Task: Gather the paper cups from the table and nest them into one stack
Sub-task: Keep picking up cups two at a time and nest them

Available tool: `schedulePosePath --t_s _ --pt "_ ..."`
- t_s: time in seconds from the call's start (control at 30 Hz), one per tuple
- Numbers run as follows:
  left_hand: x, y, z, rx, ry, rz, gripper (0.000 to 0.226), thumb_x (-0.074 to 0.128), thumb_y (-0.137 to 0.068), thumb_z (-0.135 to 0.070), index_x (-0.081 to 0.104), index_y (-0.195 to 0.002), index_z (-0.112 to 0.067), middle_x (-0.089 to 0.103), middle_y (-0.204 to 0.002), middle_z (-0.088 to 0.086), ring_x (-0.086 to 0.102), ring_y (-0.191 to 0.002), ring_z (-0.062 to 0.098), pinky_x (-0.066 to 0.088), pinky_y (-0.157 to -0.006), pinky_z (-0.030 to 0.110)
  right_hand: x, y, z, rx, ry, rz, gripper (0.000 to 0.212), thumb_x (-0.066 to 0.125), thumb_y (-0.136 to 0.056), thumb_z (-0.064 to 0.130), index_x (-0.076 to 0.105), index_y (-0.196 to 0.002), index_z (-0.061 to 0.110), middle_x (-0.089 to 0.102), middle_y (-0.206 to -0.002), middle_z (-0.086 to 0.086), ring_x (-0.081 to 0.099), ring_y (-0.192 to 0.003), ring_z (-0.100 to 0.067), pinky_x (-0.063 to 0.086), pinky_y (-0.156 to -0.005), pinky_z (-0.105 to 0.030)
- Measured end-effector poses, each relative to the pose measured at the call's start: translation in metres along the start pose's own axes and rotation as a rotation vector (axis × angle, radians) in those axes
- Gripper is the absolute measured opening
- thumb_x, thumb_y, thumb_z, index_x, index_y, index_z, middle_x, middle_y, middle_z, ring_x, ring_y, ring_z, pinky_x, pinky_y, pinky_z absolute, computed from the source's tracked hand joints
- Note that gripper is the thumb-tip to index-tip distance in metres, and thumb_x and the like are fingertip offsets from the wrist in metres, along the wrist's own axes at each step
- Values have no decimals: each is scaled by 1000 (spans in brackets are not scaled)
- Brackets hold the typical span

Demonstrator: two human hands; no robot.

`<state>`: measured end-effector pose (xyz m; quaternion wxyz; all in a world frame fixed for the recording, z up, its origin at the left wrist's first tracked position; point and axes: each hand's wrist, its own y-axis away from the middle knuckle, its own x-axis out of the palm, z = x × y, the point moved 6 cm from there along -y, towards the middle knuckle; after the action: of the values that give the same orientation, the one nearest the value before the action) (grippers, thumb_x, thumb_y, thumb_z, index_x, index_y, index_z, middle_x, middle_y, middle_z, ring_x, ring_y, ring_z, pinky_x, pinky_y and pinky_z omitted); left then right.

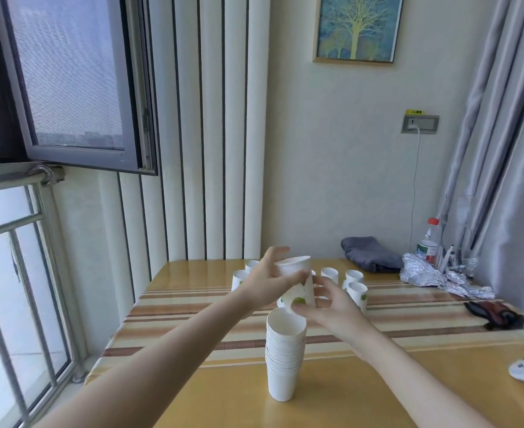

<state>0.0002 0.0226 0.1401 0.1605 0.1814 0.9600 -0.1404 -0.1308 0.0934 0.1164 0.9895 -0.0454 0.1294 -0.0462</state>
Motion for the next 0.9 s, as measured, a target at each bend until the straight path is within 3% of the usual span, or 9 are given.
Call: schedulePosePath --t_s 0.1,0.2,0.3,0.4,0.47,0.6,0.67,0.83,0.9 --pt "-1 5 10 4 -23 35 78 76 -72 -45 40 -139 -28 50 -133 -4 57 -119 19 50 -102 39 8 -6 -12 -28 111 9 52 83 -73 24 55 -117 29 64 -113 8 59 -107 -2 51 -69 -12" --pt "1 9 25 -2 -101 98 77 79 -76 -37 36 -140 -32 51 -130 -6 54 -118 13 49 -98 29 11 -13 -29 -1 185 45 67 87 -64 32 54 -122 31 62 -116 10 55 -115 -6 55 -86 -26" --pt "1 10 32 -17 -65 203 83 78 -72 -50 35 -142 -36 46 -136 -13 42 -129 5 42 -105 29 1 -16 -39 38 225 146 95 92 -52 44 44 -133 40 54 -126 17 49 -121 -2 45 -98 -28" --pt "-25 -9 36 -44 -3 98 61 61 -83 -59 49 -135 -29 54 -135 -9 51 -122 7 44 -95 26 -22 -26 -40 61 170 182 102 88 -41 61 44 -132 47 53 -127 17 50 -122 -1 45 -101 -33" --pt "-44 -32 54 -81 -43 -9 47 56 -92 -49 54 -131 -23 58 -134 -3 55 -118 12 48 -92 27 -43 -42 -47 99 98 91 92 82 -47 68 50 -130 42 56 -125 12 55 -120 -6 47 -103 -38" --pt "-69 -77 119 -235 -355 -113 56 69 -86 -30 46 -136 -22 48 -139 7 49 -125 25 41 -102 33 -78 -87 -79 148 237 -123 43 74 -80 33 59 -120 28 57 -124 2 59 -105 -8 51 -86 -31" --pt "-70 -94 147 -312 -476 -96 69 73 -82 -25 38 -142 -24 42 -141 9 45 -128 28 39 -104 36 -84 -111 -97 148 372 -135 40 72 -82 23 58 -120 25 54 -126 -2 59 -105 -13 50 -83 -30" --pt "-63 -138 194 -362 -621 -64 87 76 -79 -34 25 -150 -26 29 -151 6 30 -136 33 34 -110 43 -55 -164 -116 122 585 -34 53 71 -81 30 49 -129 32 46 -124 4 57 -102 -9 45 -70 -15" --pt "-58 -157 204 -342 -653 -55 90 76 -78 -37 24 -151 -27 28 -152 5 30 -136 32 36 -110 43 -38 -184 -119 67 690 4 56 69 -79 35 45 -131 36 45 -125 5 54 -106 -12 46 -79 -21"
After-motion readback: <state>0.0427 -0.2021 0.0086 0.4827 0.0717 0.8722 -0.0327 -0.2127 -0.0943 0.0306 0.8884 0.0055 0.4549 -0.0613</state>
